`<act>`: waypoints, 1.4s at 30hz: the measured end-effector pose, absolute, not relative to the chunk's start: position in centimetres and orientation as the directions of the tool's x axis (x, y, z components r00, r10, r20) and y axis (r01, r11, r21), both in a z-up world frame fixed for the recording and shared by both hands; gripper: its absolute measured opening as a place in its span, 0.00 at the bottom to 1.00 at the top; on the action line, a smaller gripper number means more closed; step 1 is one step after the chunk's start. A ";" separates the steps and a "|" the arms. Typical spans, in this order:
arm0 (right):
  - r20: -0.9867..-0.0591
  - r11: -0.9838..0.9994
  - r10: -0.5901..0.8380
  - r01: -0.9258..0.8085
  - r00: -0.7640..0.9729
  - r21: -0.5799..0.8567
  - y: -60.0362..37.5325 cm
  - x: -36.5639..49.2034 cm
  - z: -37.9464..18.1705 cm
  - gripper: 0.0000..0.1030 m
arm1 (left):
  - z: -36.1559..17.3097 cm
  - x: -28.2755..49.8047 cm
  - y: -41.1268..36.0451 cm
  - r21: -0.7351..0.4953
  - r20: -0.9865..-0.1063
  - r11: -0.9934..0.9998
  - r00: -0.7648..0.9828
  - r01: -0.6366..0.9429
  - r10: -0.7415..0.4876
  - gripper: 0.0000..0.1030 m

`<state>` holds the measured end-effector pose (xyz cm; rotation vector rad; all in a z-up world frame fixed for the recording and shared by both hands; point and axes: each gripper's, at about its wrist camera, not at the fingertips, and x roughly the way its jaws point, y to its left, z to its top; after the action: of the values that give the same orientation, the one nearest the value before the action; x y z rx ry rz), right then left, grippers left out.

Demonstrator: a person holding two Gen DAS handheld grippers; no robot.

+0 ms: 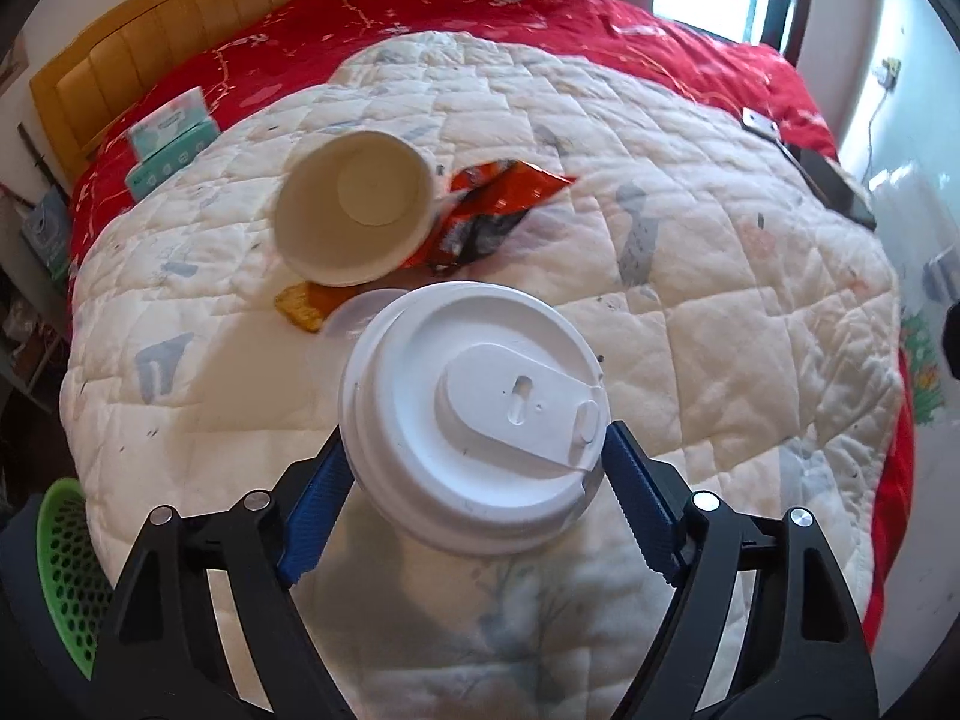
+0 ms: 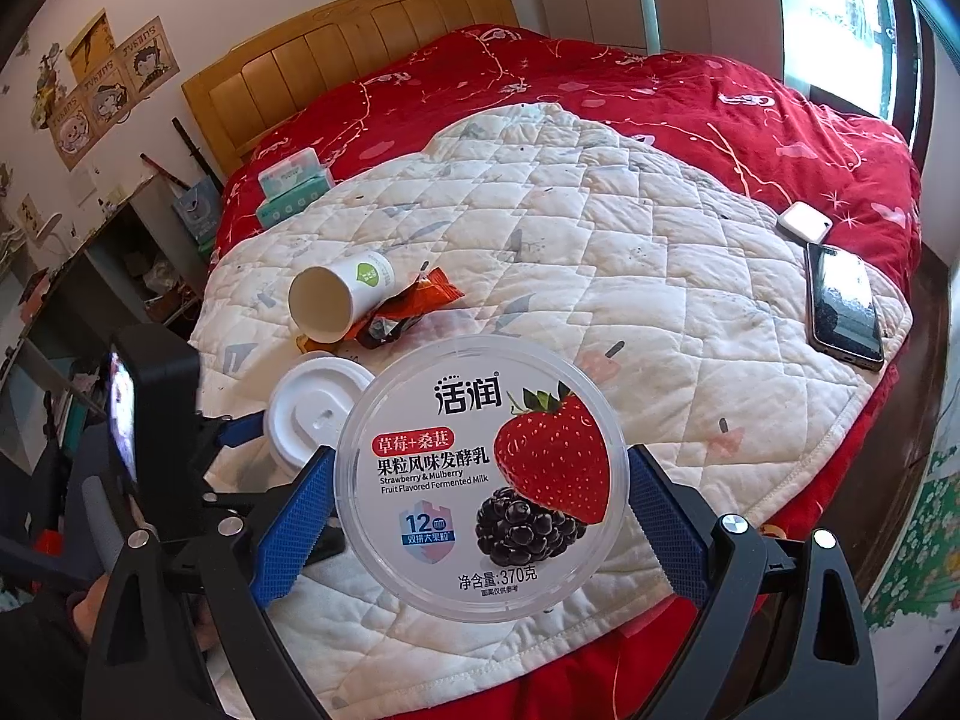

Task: Collect trash
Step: 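Carry the white lid to the basket and open the left tool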

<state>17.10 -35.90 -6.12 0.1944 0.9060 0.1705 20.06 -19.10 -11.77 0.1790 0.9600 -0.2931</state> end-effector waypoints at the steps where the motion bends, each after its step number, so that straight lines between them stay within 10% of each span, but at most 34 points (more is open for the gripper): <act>1: -0.762 0.969 0.228 -0.065 0.607 0.238 -35.8 17.0 -6.0 0.88 | -11.3 19.7 -18.3 -0.004 -0.820 0.948 0.541 0.317 -0.184 0.77; 42: -0.750 0.865 0.452 -0.442 0.482 0.237 -10.9 17.1 -3.7 0.88 | -11.1 10.9 20.0 -0.139 -0.818 0.934 0.569 -0.329 0.079 0.77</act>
<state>17.08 -10.94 -3.66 0.0122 0.9181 0.5446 10.88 19.97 -11.06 -0.2914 0.9380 0.2434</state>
